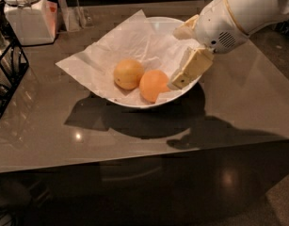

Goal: Pick orange from white bowl

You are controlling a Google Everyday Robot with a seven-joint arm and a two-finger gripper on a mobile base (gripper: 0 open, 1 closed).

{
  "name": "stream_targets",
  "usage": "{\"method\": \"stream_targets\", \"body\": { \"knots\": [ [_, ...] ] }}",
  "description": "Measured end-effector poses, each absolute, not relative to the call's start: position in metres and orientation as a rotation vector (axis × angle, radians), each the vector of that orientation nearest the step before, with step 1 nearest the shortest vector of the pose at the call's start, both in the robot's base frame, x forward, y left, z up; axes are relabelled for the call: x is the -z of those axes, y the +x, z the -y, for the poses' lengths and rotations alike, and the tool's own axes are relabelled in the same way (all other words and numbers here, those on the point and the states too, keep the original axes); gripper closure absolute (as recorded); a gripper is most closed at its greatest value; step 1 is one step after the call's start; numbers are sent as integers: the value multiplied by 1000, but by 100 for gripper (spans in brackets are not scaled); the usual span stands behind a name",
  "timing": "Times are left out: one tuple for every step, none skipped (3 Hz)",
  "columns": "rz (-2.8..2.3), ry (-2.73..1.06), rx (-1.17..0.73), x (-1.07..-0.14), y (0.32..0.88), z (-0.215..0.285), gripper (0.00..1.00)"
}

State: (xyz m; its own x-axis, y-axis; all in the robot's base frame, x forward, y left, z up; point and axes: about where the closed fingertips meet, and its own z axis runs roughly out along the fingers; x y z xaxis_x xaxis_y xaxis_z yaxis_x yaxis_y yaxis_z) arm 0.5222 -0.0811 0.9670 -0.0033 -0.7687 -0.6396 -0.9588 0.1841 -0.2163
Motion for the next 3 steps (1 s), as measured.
{"method": "stream_targets", "body": {
  "knots": [
    [-1812,-1626,-373,-967,522,81,40],
    [-1790,-1598,-398,-963,524,78,36],
    [-1757,-1603,-443,-955,539,64,31]
  ]
}}
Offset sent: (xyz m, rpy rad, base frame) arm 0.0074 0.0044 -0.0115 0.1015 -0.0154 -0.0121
